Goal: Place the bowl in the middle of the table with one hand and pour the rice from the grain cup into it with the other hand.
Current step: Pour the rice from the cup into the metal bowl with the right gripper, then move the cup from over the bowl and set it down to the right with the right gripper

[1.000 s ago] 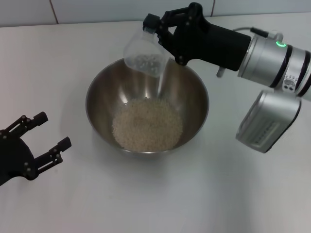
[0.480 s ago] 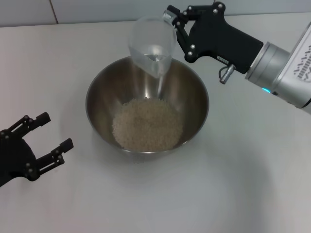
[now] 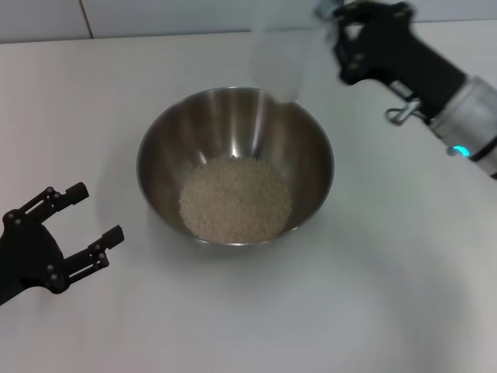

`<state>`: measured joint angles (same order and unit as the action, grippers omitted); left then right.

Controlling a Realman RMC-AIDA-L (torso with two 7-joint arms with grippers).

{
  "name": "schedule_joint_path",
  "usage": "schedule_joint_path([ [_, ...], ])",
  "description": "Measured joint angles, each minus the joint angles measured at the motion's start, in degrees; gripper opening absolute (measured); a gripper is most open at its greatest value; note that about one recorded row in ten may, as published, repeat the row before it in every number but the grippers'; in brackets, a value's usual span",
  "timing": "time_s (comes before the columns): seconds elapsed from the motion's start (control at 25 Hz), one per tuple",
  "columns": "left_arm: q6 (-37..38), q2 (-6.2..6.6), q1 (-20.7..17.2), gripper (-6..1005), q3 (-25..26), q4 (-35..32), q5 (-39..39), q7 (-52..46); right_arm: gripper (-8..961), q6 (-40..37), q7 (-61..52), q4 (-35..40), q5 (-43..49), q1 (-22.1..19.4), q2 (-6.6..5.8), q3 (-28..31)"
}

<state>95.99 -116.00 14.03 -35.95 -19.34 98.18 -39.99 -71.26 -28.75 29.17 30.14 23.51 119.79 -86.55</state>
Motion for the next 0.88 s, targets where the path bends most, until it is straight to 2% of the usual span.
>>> schedule_joint_path([
  [0.12, 0.37, -0.01, -0.14, 811, 0.01, 0.0, 0.0, 0.0, 75, -1.91, 2.17, -0.55, -9.64, -3.58, 0.01, 0.28],
  [0.32, 1.67, -0.01, -0.3, 811, 0.27, 0.0, -0.01, 0.0, 76, -2.74, 6.45, -3.44, -17.39, -5.89, 0.07, 0.81],
  [0.68, 2.68, 0.07, -0.49, 811, 0.25, 0.0, -0.01, 0.0, 79, -3.65, 9.56, -9.11, -18.86, -6.52, -0.25, 7.8],
  [0.88, 2.89, 0.08, -0.49, 811, 0.26, 0.0, -0.01, 0.0, 81, -3.44, 11.73, -11.11, -18.9, -5.98, -0.26, 9.3],
])
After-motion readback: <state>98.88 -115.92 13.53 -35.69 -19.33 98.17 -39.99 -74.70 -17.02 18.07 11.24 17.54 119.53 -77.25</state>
